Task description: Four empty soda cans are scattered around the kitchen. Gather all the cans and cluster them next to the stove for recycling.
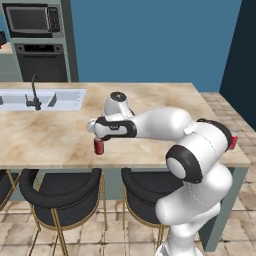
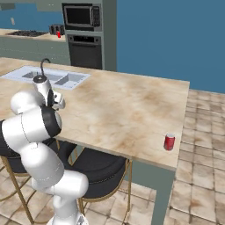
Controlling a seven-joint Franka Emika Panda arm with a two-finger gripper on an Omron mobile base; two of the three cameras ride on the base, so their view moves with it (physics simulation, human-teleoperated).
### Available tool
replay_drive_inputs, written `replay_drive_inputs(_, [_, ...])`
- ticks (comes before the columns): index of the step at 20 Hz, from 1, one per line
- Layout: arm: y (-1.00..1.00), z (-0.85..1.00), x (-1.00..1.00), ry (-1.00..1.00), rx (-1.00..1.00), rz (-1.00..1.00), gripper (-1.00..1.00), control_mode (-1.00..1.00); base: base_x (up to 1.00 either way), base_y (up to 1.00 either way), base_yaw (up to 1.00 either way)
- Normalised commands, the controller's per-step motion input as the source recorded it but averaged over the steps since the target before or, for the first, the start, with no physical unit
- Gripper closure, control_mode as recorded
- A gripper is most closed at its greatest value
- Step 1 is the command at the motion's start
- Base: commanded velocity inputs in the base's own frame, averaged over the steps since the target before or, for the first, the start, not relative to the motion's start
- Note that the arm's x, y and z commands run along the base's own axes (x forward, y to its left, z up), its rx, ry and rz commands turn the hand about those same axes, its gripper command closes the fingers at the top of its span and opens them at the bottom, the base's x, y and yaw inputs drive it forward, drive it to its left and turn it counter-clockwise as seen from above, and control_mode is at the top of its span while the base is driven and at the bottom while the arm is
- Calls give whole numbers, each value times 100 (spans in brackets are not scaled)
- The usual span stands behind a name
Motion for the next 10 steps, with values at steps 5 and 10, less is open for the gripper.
replay_drive_inputs(5, [1,-14,9,1,0,0,-100,-100,0,0,0])
replay_drive_inputs(10, [2,-13,9,0,0,0,-100,-100,0,0,0])
